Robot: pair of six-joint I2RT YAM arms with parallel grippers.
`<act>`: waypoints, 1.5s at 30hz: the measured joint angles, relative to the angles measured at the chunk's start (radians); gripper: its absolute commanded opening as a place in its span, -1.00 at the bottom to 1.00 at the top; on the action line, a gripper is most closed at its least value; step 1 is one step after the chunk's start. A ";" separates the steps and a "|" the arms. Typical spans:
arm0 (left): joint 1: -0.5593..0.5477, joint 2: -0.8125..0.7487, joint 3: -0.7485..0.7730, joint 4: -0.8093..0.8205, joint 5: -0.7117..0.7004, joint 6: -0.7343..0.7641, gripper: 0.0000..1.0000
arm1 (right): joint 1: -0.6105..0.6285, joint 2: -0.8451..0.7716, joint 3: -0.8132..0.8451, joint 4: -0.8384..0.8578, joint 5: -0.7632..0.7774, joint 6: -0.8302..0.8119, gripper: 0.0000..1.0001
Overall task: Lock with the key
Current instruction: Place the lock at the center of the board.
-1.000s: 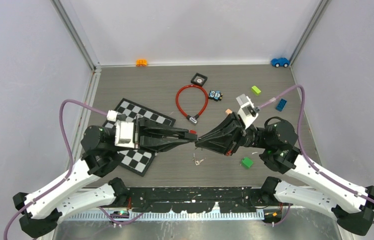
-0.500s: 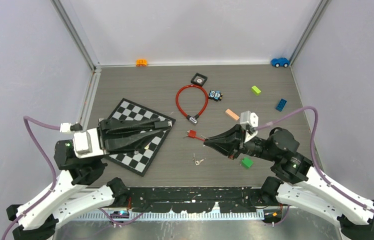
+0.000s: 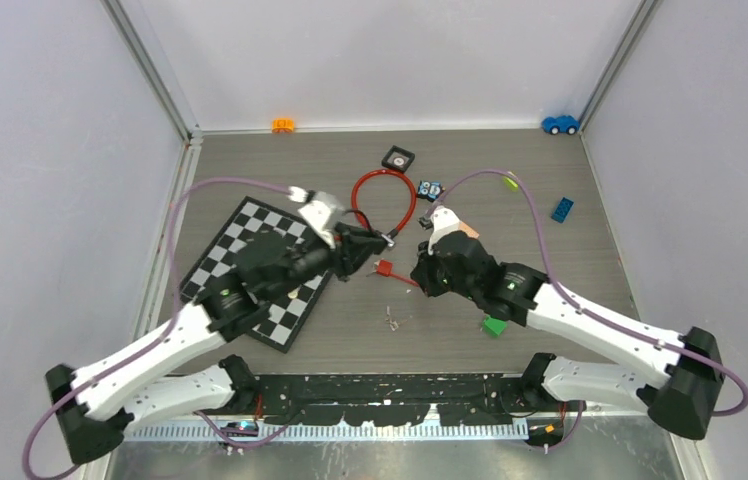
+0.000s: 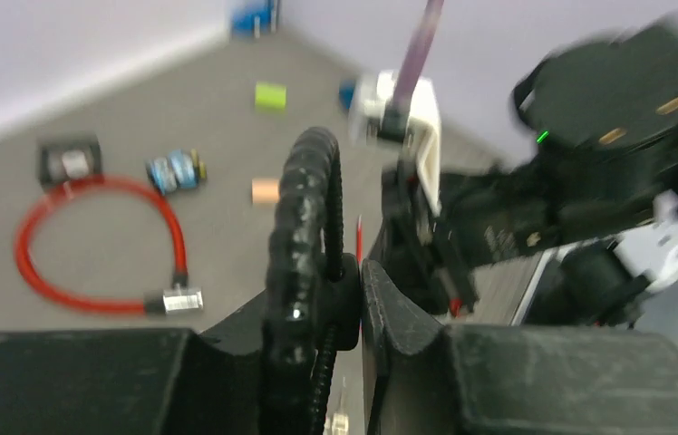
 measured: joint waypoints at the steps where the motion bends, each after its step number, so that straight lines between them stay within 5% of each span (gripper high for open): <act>1: 0.000 0.031 -0.022 -0.009 -0.008 -0.015 -0.98 | -0.006 0.026 -0.007 -0.006 0.029 0.023 -0.87; 7: 0.009 0.315 -0.109 -0.029 -0.021 -0.078 -1.00 | -0.127 0.191 -0.043 0.026 0.076 0.137 -0.69; 10: 0.035 0.457 -0.093 -0.016 0.010 -0.105 -1.00 | -0.208 0.269 -0.045 0.061 0.077 0.167 -0.41; 11: 0.051 0.506 -0.076 -0.015 0.030 -0.111 -0.97 | -0.232 0.293 -0.044 0.072 0.079 0.172 -0.13; 13: 0.080 0.600 -0.027 -0.006 0.070 -0.126 -0.72 | -0.266 0.335 -0.030 0.079 0.078 0.178 0.30; 16: 0.115 0.733 0.068 0.005 0.128 -0.132 -0.18 | -0.298 0.390 0.017 0.074 0.078 0.175 0.51; 18: 0.129 0.793 0.121 0.004 0.156 -0.131 0.26 | -0.306 0.393 0.043 0.071 0.081 0.173 0.53; 24: 0.146 0.818 0.154 0.000 0.180 -0.127 0.79 | -0.309 0.307 0.055 0.048 0.123 0.172 0.53; 31: 0.201 0.785 0.154 -0.069 0.150 -0.140 0.82 | -0.309 0.143 -0.023 0.008 0.158 0.185 0.51; 36: 0.243 0.780 0.155 -0.176 0.111 -0.203 0.66 | -0.309 0.083 -0.079 -0.043 0.174 0.208 0.48; 45: 0.247 0.911 0.141 -0.201 0.106 -0.291 0.65 | -0.309 0.040 -0.100 -0.064 0.172 0.228 0.46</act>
